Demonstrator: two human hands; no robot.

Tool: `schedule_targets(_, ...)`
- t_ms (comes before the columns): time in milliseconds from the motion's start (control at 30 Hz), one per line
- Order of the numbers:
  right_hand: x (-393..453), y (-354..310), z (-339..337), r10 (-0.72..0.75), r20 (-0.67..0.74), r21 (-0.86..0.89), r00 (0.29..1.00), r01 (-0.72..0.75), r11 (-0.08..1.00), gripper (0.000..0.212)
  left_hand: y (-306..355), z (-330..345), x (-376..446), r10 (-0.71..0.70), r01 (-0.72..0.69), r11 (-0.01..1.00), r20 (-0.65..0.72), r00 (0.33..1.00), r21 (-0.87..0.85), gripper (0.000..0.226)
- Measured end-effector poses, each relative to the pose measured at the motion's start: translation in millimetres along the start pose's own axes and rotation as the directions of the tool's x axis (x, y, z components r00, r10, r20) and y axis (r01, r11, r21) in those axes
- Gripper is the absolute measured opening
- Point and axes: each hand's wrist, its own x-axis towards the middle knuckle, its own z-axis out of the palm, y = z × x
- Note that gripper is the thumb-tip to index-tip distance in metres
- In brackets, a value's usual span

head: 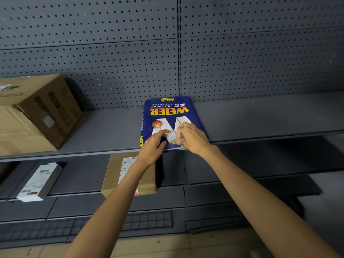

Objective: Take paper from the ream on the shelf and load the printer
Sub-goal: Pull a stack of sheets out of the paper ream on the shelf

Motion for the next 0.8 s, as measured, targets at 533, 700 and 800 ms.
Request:
schedule_targets(533, -39, 10, -15, -0.176, 0.185, 0.158, 0.967, 0.148, 0.976, 0.013, 7, 13, -11, 0.029, -0.029, 1.0, -0.065, 0.997, 0.013, 0.033)
schedule_targets(700, -42, 13, -23, -0.177, 0.188, 0.33, 0.966, 0.107, 0.938, 0.018, 10, 15, -14, 0.061, -0.058, 0.997, -0.067, 0.996, 0.042, 0.037)
schedule_targets(800, -41, 14, -31, -0.17, 0.141, 0.344, 0.975, 0.113, 0.932, 0.028, 12, 16, -17, 0.047, -0.043, 0.997, -0.068, 0.997, 0.059, 0.047)
